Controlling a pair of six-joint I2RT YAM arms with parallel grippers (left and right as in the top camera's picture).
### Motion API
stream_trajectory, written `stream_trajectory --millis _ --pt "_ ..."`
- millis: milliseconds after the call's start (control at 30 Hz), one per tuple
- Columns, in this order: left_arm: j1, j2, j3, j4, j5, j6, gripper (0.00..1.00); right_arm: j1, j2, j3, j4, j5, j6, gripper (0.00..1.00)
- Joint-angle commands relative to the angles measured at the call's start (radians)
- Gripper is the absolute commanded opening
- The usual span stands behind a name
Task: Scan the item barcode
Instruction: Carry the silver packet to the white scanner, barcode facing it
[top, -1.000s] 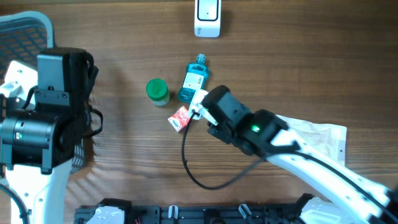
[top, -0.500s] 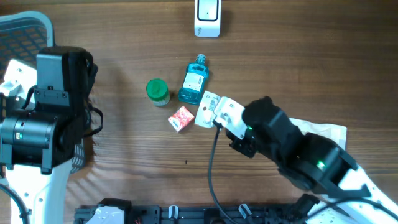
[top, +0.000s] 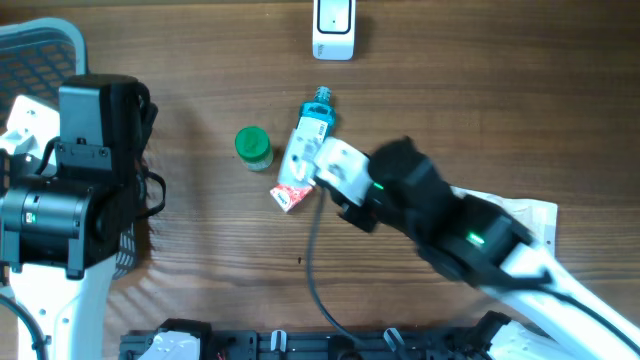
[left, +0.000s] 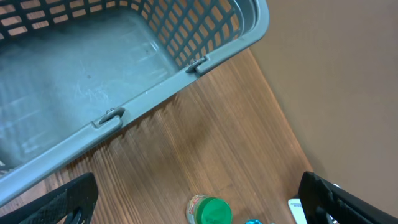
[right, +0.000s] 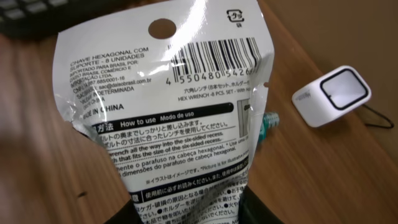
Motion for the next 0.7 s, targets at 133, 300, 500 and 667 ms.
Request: stream_trajectory --millis 133,300,500,667 --pt "0.005 0.051 0.0 0.002 0.001 -0.01 1.0 -0.072 0.296 0.151 0.118 0.15 -0.093 0.04" --pt "0.005 0.084 0.0 0.002 0.0 -0.01 1.0 -0.154 0.431 0.322 0.144 0.069 -0.157 0.04" --pt "0.005 0.119 0.0 -0.005 0.0 -0.01 1.0 -0.265 0.58 0.474 0.22 -0.244 -0.11 0.04" --pt "0.006 0.134 0.0 -0.005 0.0 -0.009 1.0 -0.336 0.695 0.55 0.372 -0.486 0.065 0.04"
